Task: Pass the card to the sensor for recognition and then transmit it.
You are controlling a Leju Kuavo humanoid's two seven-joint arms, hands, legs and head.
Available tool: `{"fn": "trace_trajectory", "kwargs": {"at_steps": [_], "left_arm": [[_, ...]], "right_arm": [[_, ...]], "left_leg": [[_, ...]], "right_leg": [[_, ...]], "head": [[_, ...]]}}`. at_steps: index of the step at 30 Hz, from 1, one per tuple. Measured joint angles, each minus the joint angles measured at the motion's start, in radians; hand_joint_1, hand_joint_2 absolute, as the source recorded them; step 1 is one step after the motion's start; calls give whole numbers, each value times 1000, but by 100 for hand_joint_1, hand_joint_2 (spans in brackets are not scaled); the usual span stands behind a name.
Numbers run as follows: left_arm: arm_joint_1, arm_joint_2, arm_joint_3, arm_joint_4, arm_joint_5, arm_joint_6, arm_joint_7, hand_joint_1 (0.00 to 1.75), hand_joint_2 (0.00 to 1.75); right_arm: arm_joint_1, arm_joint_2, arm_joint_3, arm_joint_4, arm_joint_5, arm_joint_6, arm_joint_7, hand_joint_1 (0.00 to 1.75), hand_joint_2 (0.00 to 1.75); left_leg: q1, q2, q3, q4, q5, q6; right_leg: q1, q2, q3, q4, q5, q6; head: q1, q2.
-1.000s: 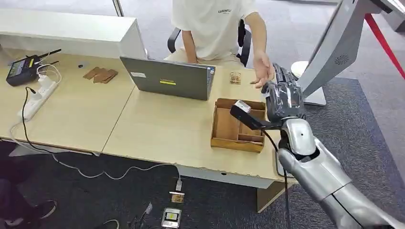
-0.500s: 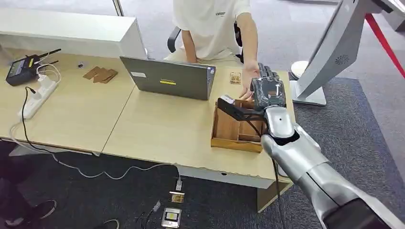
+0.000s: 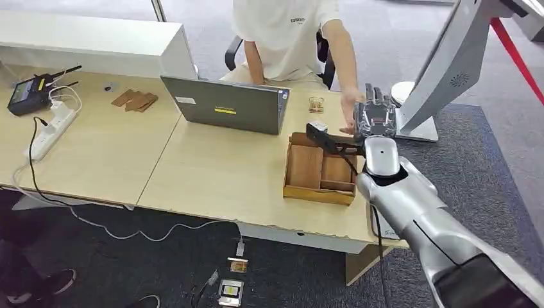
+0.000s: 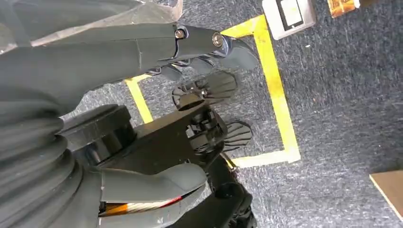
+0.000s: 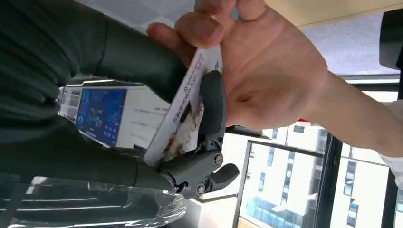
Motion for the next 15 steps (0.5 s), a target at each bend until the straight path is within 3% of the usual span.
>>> {"fn": "trace_trajectory", "kwargs": {"at_steps": [11, 15], "left_arm": [[-1, 0, -1, 0, -12, -2, 1, 0, 175], [-1, 0, -1, 0, -13, 1, 1, 0, 175]], "right_arm": [[-5, -4, 16, 27, -3, -28, 20, 0, 175], [-6, -5, 13, 29, -57, -98, -11, 0, 175]], "left_leg": [[0, 0, 0, 0, 0, 0], [0, 0, 0, 0, 0, 0]], "right_leg": [[0, 0, 0, 0, 0, 0], [0, 0, 0, 0, 0, 0]], "head": [[0, 0], [0, 0]]}}
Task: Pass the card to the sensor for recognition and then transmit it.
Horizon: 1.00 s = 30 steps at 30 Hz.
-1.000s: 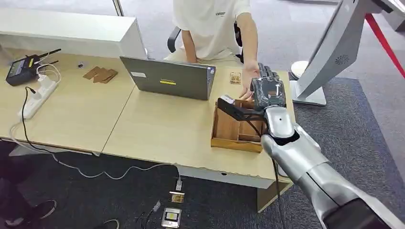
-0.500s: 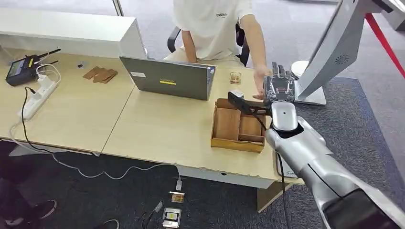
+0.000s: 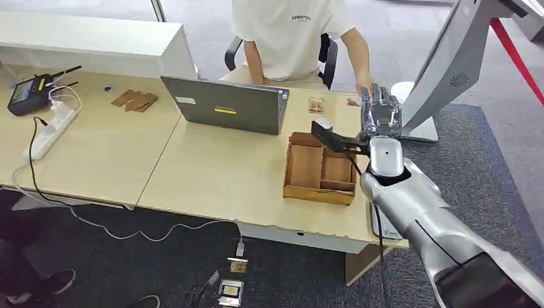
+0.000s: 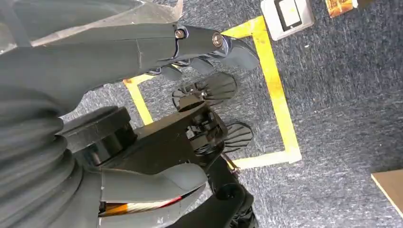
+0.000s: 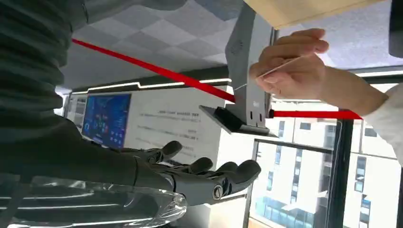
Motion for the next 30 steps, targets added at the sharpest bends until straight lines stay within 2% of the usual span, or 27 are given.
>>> {"fn": "trace_trajectory", "kwargs": {"at_steps": [6, 10, 20, 27, 30], "left_arm": [[8, 0, 3, 0, 23, 33, -15, 0, 175], [27, 0, 10, 0, 42, 55, -35, 0, 175], [68, 1, 37, 5, 72, 71, -76, 0, 175], [77, 2, 56, 7, 76, 71, -73, 0, 175], [77, 3, 59, 7, 76, 71, -69, 0, 175]], "right_arm": [[9, -3, -27, -64, -117, -160, -101, 0, 175], [62, -23, -39, -180, -167, -212, -114, 0, 175], [331, -139, -95, -526, -269, -246, -115, 0, 175], [479, -205, -115, -664, -221, -249, -98, 0, 175], [515, -223, -124, -690, -145, -214, -72, 0, 175]], "left_leg": [[0, 0, 0, 0, 0, 0], [0, 0, 0, 0, 0, 0], [0, 0, 0, 0, 0, 0], [0, 0, 0, 0, 0, 0], [0, 0, 0, 0, 0, 0]], "right_leg": [[0, 0, 0, 0, 0, 0], [1, 0, 0, 0, 0, 0], [0, 0, 0, -2, 0, 0], [0, 0, 0, -2, 0, 0], [0, 0, 0, -2, 0, 0]], "head": [[0, 0], [0, 0], [0, 0], [0, 0], [0, 0]]}}
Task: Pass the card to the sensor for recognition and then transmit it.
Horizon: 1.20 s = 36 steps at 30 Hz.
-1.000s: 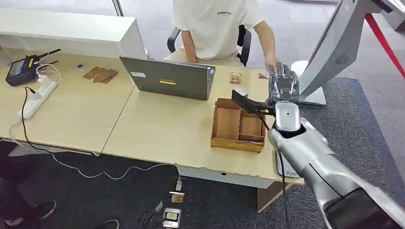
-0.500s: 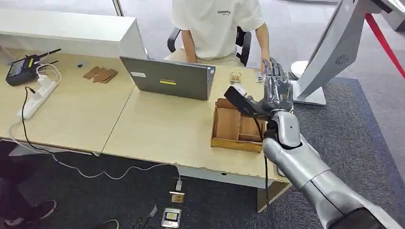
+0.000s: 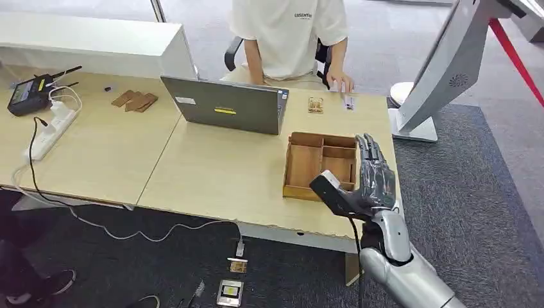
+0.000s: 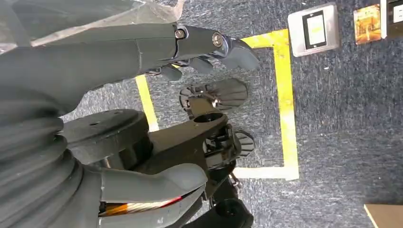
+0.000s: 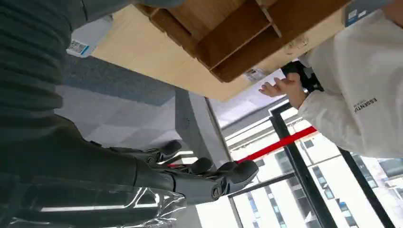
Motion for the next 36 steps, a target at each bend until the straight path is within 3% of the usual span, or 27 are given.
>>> {"fn": "trace_trajectory", "kwargs": {"at_steps": [13, 36], "left_arm": [[-22, 3, 1, 0, -34, -23, 34, 0, 175], [-31, 3, 0, 0, -59, -33, 48, 0, 175]], "right_arm": [[27, -19, 10, 32, 148, 156, 19, 0, 175], [10, 71, 49, 220, 211, 134, 0, 0, 175]], "left_leg": [[0, 0, 0, 0, 0, 0], [0, 0, 0, 0, 0, 0]], "right_leg": [[0, 0, 0, 0, 0, 0], [0, 0, 0, 0, 0, 0]], "head": [[0, 0], [0, 0]]}}
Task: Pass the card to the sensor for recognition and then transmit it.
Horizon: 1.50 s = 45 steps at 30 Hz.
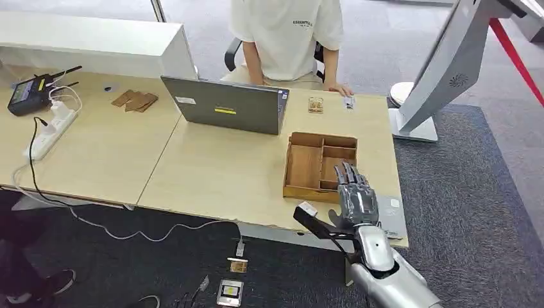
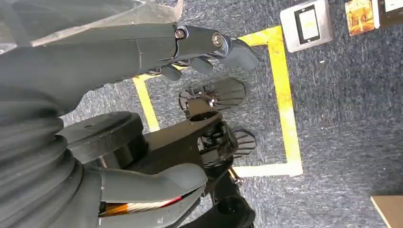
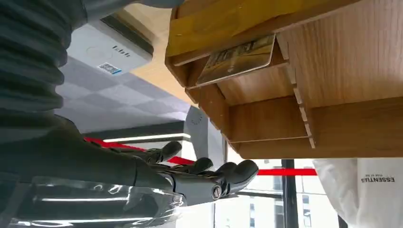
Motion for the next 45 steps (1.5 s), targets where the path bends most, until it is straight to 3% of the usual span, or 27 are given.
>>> {"fn": "trace_trajectory", "kwargs": {"at_steps": [16, 45], "left_arm": [[-8, -3, -2, -1, -6, -5, 3, 0, 175], [1, -6, -2, -1, -3, 12, -3, 0, 175]], "right_arm": [[-67, 76, 8, 143, 8, -29, -28, 0, 175], [-72, 66, -2, 245, -31, -55, -21, 0, 175]], "left_leg": [[0, 0, 0, 0, 0, 0], [0, 0, 0, 0, 0, 0]], "right_leg": [[0, 0, 0, 0, 0, 0], [0, 0, 0, 0, 0, 0]], "head": [[0, 0], [0, 0]]}}
